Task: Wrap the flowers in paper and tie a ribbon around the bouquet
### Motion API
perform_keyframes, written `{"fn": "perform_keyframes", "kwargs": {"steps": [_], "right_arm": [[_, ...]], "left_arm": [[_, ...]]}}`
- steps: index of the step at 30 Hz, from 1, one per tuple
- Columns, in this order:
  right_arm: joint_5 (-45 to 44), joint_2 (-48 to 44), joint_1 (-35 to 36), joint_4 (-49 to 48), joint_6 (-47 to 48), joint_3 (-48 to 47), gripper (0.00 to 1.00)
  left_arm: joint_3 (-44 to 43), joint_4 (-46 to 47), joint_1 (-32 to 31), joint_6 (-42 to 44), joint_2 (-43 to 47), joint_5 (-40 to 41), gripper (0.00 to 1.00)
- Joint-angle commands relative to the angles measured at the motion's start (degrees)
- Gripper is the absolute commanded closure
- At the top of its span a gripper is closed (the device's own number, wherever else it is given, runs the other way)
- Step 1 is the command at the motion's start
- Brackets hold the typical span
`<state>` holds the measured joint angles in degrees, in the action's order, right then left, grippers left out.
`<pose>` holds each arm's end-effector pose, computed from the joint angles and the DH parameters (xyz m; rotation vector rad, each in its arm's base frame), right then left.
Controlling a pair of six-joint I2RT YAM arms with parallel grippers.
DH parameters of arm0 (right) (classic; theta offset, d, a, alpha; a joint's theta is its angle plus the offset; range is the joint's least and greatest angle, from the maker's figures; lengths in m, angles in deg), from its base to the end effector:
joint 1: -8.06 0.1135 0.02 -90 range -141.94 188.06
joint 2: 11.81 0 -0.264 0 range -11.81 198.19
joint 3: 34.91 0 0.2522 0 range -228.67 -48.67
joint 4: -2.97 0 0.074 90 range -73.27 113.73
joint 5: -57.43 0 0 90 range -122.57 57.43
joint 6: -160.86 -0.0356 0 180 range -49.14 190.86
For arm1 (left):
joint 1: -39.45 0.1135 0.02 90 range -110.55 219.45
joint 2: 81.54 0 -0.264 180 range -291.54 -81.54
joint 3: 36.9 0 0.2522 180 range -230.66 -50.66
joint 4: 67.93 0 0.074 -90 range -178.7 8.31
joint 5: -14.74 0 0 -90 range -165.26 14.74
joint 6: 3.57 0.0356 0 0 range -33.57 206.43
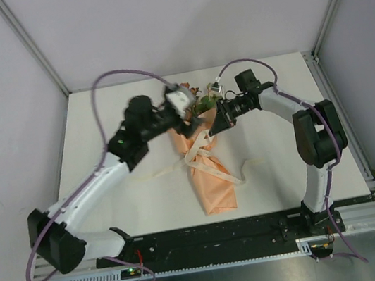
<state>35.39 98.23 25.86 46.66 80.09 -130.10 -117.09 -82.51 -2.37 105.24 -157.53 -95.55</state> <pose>0.3706 0.1536 0.2224 -0.9414 2.0884 1.5600 0.2252 -0.2181 0.3688 1.1148 1.3867 -0.6011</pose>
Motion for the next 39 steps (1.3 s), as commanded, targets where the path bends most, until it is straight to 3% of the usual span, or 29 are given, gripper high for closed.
{"fn": "perform_keyframes", "kwargs": {"steps": [1,6,9,14,20,24,30,35,39], "right_arm": [[0.0,-3.9,2.3,-0.6,-0.8,-1.7,1.00],[-9.0,-6.0,10.3,2.8,0.3,-2.4,1.00],[-16.3,-5.7,15.5,5.0,2.5,-2.6,1.00],[-22.3,-3.8,21.2,5.1,2.1,-3.2,1.00],[-19.2,-1.5,22.6,3.3,-1.6,-4.7,0.99],[-16.1,0.1,22.6,3.7,-2.4,-5.6,0.83],[-14.5,2.1,23.7,6.0,-0.8,-6.1,0.67],[-8.2,2.5,23.6,9.8,1.9,-6.1,0.53],[-9.0,1.5,22.8,14.7,5.5,-7.0,0.47]], "left_arm": [[1.6,-9.3,10.4,-9.6,5.3,-1.8,0.14],[6.0,-12.4,22.9,-15.7,7.3,-3.9,0.20],[9.1,-12.7,26.6,-17.0,8.0,-6.2,0.23],[13.3,-12.7,27.7,-18.2,8.0,-13.1,0.27],[19.4,-11.5,27.1,-19.1,8.9,-19.1,0.23],[25.7,-10.2,24.7,-13.9,14.1,-17.2,0.21],[31.6,-8.7,22.9,-6.9,20.5,-16.2,0.19],[36.9,-6.6,18.4,6.8,27.2,-15.1,0.19],[41.0,-4.1,15.9,15.9,29.8,-14.7,0.20]]}}
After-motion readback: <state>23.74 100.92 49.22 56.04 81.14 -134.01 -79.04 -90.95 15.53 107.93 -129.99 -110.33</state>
